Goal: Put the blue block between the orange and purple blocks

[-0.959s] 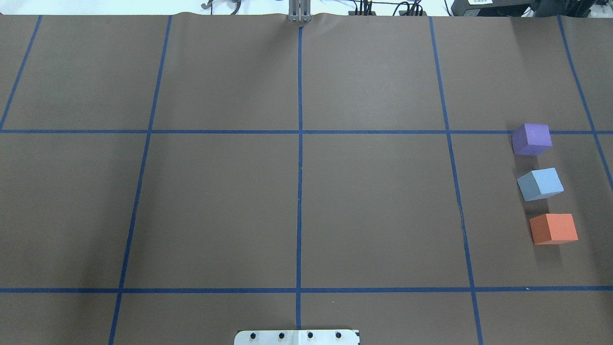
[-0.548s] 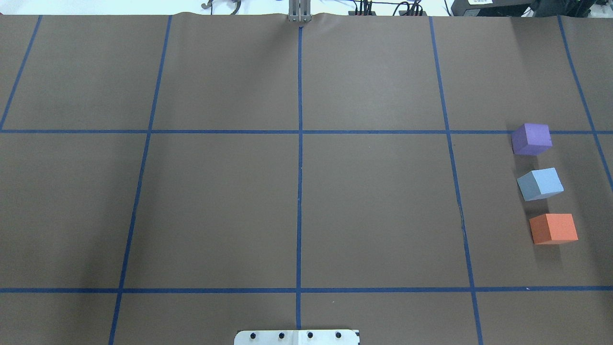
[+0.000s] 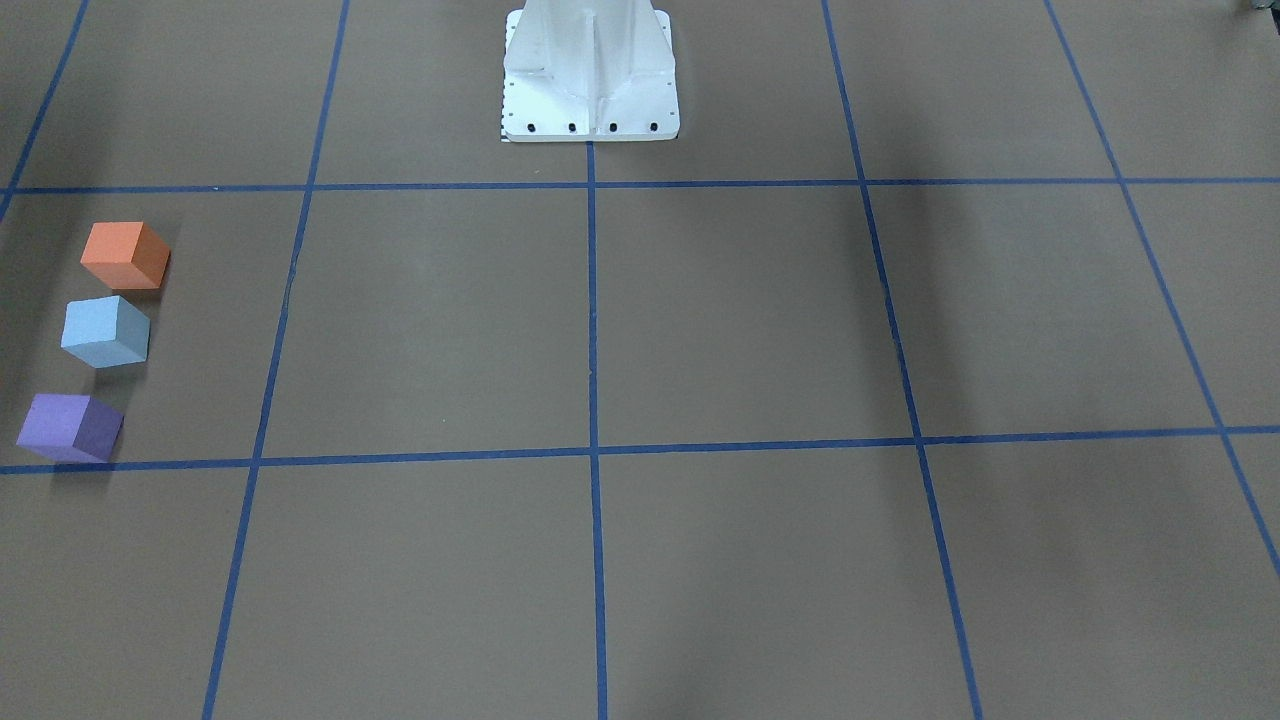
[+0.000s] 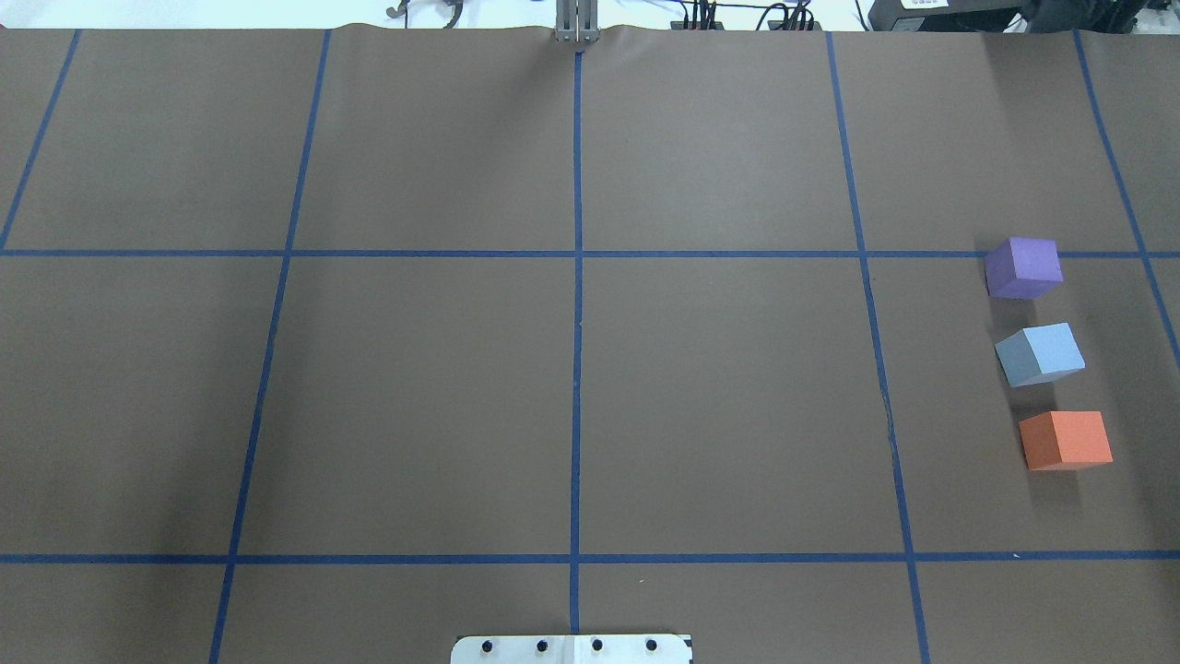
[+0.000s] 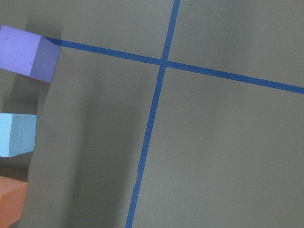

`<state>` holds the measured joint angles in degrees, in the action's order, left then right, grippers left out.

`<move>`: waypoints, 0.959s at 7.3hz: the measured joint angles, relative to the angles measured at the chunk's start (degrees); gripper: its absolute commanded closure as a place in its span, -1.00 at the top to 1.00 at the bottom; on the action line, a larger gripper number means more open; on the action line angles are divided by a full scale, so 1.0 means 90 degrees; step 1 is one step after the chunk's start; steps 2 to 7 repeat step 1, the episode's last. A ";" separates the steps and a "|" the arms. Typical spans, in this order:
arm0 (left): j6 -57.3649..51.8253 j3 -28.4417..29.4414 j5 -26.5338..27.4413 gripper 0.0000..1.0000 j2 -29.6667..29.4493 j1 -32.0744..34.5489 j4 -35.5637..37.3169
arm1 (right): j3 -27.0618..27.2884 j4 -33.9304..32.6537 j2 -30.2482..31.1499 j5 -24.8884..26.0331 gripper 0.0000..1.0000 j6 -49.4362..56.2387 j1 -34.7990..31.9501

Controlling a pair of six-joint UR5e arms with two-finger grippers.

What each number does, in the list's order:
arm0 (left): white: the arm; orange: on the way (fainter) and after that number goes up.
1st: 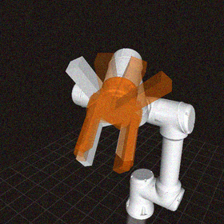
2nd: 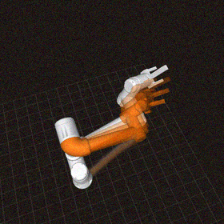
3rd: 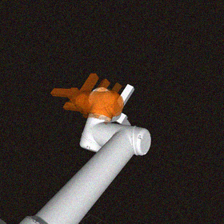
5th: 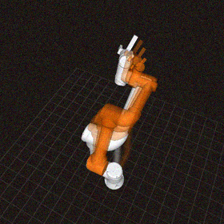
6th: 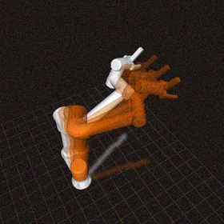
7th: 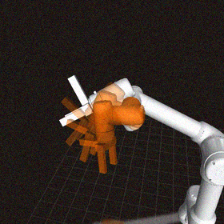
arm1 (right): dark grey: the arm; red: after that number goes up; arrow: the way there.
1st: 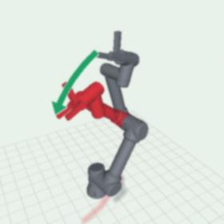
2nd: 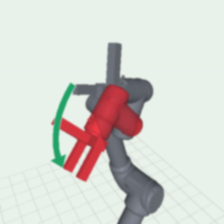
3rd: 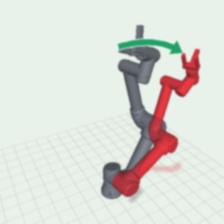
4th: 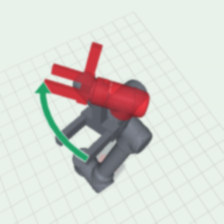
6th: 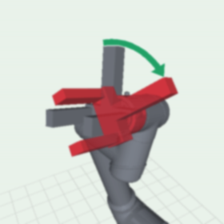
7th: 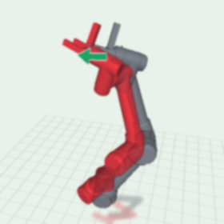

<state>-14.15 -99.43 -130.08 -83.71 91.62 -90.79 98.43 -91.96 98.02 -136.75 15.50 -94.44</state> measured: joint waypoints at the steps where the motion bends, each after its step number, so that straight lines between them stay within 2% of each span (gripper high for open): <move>1: 0.0000 0.0002 0.0000 1.00 0.0003 -0.0003 0.0000 | 0.0000 -0.0003 -0.0001 0.0000 0.99 -0.0002 0.0002; 7: 0.0000 0.0002 0.0000 1.00 0.0003 -0.0003 0.0000 | 0.0000 -0.0003 -0.0001 0.0000 0.99 -0.0002 0.0002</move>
